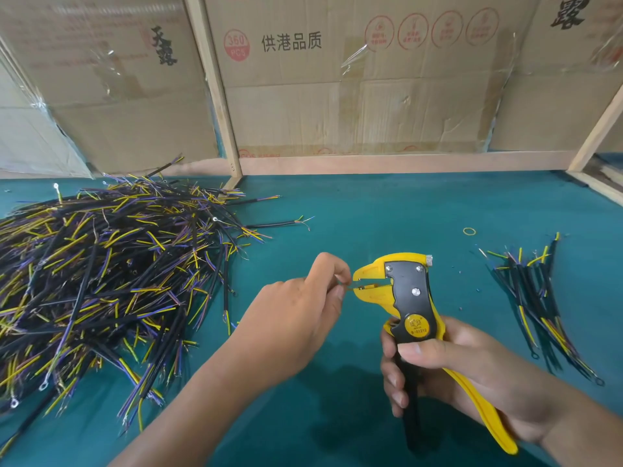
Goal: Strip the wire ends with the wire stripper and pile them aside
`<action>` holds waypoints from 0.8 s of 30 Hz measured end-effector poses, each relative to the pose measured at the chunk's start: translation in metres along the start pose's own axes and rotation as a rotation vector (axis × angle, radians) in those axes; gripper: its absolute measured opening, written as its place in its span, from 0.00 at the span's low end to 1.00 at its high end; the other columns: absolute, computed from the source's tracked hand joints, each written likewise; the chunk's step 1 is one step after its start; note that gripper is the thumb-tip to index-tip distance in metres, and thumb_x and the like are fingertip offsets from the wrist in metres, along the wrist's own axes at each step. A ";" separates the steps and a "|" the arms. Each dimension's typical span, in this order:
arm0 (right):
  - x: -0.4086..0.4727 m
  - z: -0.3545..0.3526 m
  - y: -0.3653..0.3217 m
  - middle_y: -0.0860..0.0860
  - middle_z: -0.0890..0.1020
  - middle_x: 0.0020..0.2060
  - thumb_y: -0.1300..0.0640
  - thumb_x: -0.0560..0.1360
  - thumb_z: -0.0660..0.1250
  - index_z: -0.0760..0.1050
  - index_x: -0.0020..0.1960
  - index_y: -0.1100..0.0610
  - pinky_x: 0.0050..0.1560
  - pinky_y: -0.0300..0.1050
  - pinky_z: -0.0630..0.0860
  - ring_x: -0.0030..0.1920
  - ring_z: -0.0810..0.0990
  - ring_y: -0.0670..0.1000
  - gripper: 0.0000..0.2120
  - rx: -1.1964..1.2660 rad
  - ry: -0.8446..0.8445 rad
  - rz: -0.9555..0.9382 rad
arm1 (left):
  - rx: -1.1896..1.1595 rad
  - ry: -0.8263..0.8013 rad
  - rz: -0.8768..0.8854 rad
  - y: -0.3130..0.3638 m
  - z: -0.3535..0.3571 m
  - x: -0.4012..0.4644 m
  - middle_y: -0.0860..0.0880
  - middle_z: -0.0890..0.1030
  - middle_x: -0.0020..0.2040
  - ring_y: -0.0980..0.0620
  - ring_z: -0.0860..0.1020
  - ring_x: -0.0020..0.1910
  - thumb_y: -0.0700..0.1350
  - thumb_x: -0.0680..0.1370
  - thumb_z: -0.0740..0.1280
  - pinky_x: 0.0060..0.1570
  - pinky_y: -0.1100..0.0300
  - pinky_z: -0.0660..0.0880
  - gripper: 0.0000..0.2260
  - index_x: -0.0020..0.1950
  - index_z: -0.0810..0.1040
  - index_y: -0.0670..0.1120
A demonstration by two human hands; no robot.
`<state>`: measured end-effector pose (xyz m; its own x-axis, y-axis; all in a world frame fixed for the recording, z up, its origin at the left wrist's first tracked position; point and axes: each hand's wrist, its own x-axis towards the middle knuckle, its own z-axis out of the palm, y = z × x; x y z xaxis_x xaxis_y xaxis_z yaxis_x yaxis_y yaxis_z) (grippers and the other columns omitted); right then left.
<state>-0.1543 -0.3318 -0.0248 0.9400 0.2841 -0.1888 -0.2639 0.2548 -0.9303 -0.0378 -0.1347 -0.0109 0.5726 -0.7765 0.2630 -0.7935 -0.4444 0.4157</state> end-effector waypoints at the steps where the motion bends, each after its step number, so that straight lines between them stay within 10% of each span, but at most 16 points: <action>1: 0.000 0.000 0.000 0.61 0.77 0.40 0.53 0.73 0.73 0.79 0.49 0.59 0.47 0.54 0.77 0.41 0.77 0.60 0.10 -0.001 0.000 0.001 | 0.011 -0.006 -0.002 0.000 0.000 0.000 0.48 0.78 0.40 0.41 0.75 0.38 0.50 0.85 0.50 0.44 0.46 0.74 0.02 0.57 0.59 0.54; 24: -0.001 -0.001 -0.001 0.59 0.77 0.37 0.52 0.74 0.72 0.71 0.47 0.67 0.46 0.55 0.77 0.39 0.76 0.59 0.18 -0.071 -0.026 0.013 | -0.191 0.023 0.028 -0.002 -0.005 -0.001 0.62 0.75 0.37 0.54 0.68 0.30 0.42 0.81 0.61 0.34 0.60 0.63 0.08 0.53 0.62 0.53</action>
<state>-0.1553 -0.3333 -0.0242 0.9304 0.3114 -0.1932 -0.2590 0.1855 -0.9479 -0.0358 -0.1308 -0.0078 0.5574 -0.7759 0.2954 -0.7568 -0.3284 0.5652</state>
